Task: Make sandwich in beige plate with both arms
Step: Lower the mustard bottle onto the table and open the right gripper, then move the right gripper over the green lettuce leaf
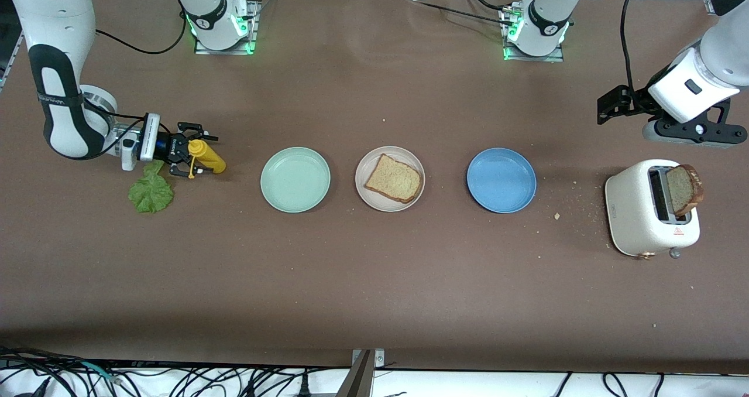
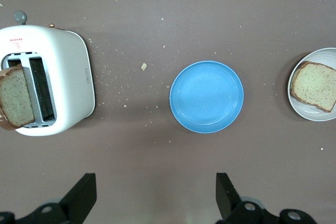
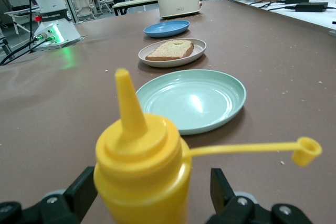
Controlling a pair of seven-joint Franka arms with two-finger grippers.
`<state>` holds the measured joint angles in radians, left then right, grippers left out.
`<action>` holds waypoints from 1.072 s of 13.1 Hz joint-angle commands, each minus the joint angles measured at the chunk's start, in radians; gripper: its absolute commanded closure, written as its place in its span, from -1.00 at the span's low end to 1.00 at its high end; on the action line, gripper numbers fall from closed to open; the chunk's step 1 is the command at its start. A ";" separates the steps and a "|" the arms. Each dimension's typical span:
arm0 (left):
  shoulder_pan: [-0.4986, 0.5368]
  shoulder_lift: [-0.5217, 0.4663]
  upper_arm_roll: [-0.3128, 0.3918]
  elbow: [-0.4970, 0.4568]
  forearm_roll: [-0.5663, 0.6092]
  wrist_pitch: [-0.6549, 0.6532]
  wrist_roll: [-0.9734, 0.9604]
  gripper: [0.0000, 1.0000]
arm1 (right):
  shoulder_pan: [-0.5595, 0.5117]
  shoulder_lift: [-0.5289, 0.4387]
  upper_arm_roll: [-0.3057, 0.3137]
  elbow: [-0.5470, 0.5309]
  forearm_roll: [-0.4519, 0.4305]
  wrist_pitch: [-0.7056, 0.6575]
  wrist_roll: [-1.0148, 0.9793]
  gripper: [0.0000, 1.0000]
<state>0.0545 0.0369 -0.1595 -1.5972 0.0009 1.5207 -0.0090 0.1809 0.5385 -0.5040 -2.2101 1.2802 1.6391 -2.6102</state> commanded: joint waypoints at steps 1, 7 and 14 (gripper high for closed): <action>0.004 -0.005 -0.005 0.010 -0.009 -0.016 -0.005 -1.00 | -0.020 0.037 -0.013 0.049 -0.027 -0.007 0.031 -0.95; 0.004 -0.005 -0.005 0.009 -0.009 -0.016 -0.005 -1.00 | -0.018 0.034 -0.103 0.150 -0.186 -0.007 0.264 -0.95; 0.002 -0.005 -0.005 0.011 -0.007 -0.016 -0.005 -1.00 | -0.005 0.023 -0.137 0.563 -0.407 -0.092 0.937 -0.95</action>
<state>0.0542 0.0369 -0.1596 -1.5972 0.0009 1.5207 -0.0090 0.1740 0.5545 -0.6380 -1.7669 0.9192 1.6138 -1.8292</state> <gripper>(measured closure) 0.000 0.026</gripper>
